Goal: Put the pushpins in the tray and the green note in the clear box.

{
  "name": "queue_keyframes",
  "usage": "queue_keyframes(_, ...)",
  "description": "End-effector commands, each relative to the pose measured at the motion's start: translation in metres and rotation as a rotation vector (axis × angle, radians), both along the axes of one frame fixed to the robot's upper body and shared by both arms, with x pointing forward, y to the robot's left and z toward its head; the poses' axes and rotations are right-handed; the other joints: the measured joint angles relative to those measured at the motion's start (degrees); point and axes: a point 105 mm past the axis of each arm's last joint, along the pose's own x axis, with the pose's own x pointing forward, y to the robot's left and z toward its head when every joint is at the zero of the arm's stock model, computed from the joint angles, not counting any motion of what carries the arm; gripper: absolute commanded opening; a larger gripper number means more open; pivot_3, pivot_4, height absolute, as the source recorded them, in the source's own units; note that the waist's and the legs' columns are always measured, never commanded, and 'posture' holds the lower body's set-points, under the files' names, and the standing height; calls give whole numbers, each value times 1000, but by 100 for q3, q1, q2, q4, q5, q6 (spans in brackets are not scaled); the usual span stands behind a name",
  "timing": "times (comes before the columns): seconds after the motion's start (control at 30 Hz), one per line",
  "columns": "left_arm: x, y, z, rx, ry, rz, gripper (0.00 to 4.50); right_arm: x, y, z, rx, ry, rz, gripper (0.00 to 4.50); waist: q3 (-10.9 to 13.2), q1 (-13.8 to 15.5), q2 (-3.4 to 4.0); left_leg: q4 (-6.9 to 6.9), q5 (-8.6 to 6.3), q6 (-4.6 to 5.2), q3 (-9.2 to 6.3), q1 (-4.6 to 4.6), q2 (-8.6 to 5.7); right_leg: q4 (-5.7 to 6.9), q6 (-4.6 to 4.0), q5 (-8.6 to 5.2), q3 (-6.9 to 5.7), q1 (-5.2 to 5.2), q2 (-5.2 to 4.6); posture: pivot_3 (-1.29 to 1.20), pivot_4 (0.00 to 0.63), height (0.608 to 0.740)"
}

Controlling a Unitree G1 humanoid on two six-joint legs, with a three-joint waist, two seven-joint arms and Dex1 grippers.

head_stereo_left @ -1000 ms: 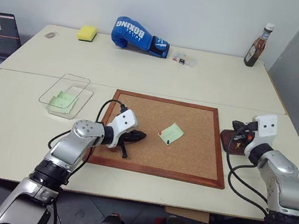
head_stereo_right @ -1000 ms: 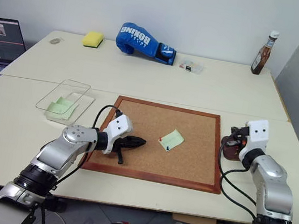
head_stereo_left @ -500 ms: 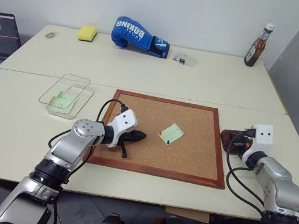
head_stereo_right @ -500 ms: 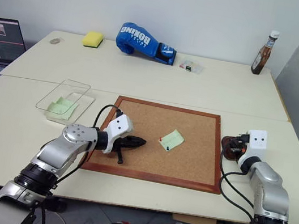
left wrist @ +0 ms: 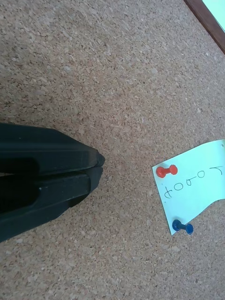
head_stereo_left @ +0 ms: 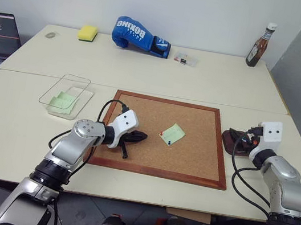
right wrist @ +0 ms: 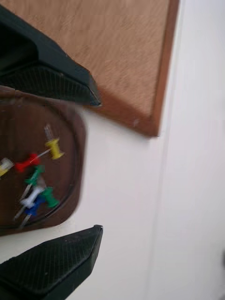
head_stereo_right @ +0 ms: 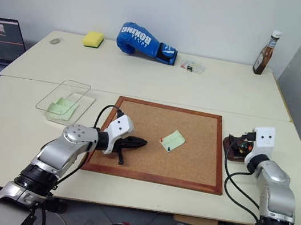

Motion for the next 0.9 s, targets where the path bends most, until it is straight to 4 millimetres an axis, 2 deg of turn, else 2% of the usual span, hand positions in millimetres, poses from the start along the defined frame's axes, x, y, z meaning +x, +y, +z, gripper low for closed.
queue_keyframes(0.03,-13,10,-39,82,139,34,0,-15,41,15,-34,-45,254,4161,0,0,0,0,0,0,-1,0,0,-1,0,0,-1,0,0,0,150,740)
queue_keyframes(0.33,-15,11,-40,85,146,31,0,-46,109,2,-45,6,646,4161,0,4,0,-24,0,-1,0,-5,3,-43,2,-1,-4,3,-3,0,150,740)
queue_keyframes(0.63,-17,9,-40,83,153,19,0,-47,155,-21,-40,44,817,4161,-1,12,-2,-62,0,0,-3,-2,3,-64,3,0,-11,6,-3,0,150,740)
queue_keyframes(0.77,-17,8,-39,83,153,17,0,-48,166,-35,-45,72,861,4161,-1,14,-2,-63,0,0,-3,-2,3,-64,3,0,-10,6,-3,0,150,740)
queue_keyframes(0.9,-18,8,-39,84,152,18,0,-44,167,-46,-54,85,857,4161,-1,13,-2,-62,0,0,-3,-1,3,-64,3,0,-10,6,-3,0,150,740)
